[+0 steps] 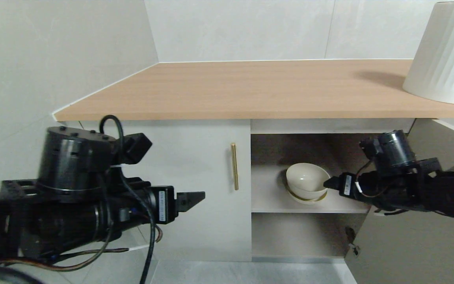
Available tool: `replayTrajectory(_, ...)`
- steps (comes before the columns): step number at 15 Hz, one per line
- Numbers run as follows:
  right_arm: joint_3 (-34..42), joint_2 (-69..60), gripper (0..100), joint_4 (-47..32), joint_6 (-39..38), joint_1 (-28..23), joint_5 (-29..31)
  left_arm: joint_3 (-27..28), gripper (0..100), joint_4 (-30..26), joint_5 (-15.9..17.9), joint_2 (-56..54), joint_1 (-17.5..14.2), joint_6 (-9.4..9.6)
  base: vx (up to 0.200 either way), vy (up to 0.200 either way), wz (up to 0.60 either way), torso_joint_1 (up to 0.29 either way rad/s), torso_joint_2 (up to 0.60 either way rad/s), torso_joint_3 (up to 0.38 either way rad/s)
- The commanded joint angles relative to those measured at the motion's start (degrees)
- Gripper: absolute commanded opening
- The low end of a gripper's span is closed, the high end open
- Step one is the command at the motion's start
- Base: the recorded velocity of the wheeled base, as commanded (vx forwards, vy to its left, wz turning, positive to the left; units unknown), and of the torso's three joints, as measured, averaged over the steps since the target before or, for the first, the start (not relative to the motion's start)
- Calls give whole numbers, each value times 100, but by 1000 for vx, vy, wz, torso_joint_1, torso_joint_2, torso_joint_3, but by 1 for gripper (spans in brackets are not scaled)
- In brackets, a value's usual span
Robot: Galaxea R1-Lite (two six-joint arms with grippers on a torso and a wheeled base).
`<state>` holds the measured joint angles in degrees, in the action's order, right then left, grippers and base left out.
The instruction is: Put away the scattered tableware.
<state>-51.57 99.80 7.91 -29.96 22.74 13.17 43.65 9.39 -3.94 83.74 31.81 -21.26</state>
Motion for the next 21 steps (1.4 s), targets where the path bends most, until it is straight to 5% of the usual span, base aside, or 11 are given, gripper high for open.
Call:
replayTrajectory(1, 569, -1982, 100, -1028, 87, 618, -218, -366, 100, -33, -2, -1000, -263, -1, 0, 0, 0, 0, 0, 0)
replayTrajectory(3, 797, -2387, 100, -1380, 70, 847, -200, -489, 100, -16, -2, -1334, -702, 17, 0, 0, 0, 0, 0, 0)
replayTrajectory(5, 1175, -2501, 100, -1371, 78, 934, -218, -481, 100, -16, 16, -1518, -816, 17, 0, 0, 0, 0, 0, 0)
replayTrajectory(13, 1158, -2545, 100, -1371, 78, 1066, -139, -577, 100, -25, 25, -1290, -667, 184, 0, 0, 0, 0, 0, 0)
replayTrajectory(21, 1175, -2527, 100, -1380, 78, 1093, -33, -595, 100, -33, 33, -1281, -649, 184, -200, 0, 0, 2, 1, 0)
